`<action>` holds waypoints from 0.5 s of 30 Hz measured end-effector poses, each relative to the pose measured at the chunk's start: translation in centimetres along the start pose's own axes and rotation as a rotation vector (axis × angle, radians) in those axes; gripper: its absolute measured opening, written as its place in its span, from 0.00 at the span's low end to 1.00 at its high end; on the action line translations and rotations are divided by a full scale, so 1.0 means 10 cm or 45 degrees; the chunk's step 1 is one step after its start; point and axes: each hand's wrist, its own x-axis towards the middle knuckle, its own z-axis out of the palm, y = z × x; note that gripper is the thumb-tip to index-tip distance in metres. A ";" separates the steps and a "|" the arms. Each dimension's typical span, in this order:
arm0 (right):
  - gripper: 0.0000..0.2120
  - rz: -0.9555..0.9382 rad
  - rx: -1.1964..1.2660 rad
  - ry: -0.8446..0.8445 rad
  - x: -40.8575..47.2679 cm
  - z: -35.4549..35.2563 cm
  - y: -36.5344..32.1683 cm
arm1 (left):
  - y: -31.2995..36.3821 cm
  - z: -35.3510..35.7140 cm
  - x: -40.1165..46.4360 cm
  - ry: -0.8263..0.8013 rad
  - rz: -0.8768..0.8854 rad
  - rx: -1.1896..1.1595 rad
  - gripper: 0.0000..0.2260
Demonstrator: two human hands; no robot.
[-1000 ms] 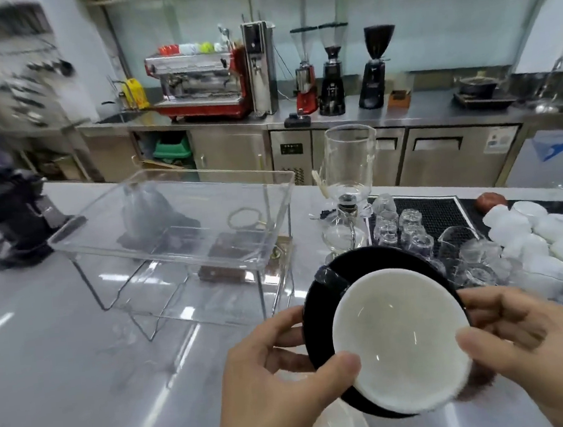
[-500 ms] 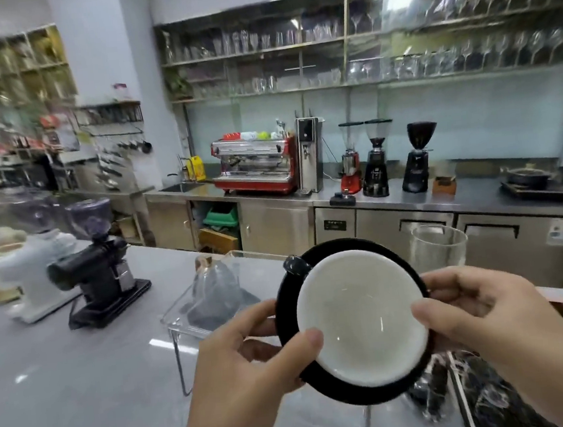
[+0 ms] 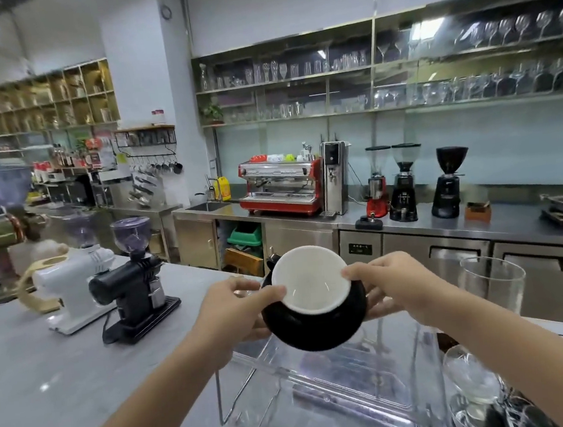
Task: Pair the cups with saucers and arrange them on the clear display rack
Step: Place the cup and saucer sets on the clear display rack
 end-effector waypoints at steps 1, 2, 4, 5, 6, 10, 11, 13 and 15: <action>0.15 0.025 0.005 -0.006 0.07 0.02 -0.01 | 0.02 -0.02 0.06 0.003 -0.020 -0.003 0.16; 0.16 0.046 0.009 -0.010 0.13 0.03 -0.01 | 0.03 -0.03 0.11 0.006 -0.038 0.000 0.16; 0.19 0.084 0.001 -0.016 0.24 0.08 -0.02 | 0.06 -0.07 0.20 0.021 -0.057 0.036 0.16; 0.20 0.101 -0.006 -0.015 0.29 0.10 -0.03 | 0.07 -0.08 0.24 0.028 -0.060 0.066 0.16; 0.21 0.120 -0.010 -0.013 0.33 0.12 -0.04 | 0.07 -0.10 0.28 0.032 -0.066 0.095 0.17; 0.23 0.208 -0.026 0.006 0.48 0.19 -0.06 | 0.10 -0.13 0.41 0.076 -0.084 0.175 0.20; 0.23 0.231 -0.026 0.008 0.51 0.21 -0.06 | 0.11 -0.13 0.44 0.085 -0.088 0.195 0.20; 0.24 0.279 -0.032 0.007 0.56 0.22 -0.07 | 0.12 -0.14 0.50 0.086 -0.107 0.228 0.19; 0.26 0.325 -0.031 -0.006 0.61 0.23 -0.07 | 0.13 -0.14 0.56 0.075 -0.130 0.244 0.18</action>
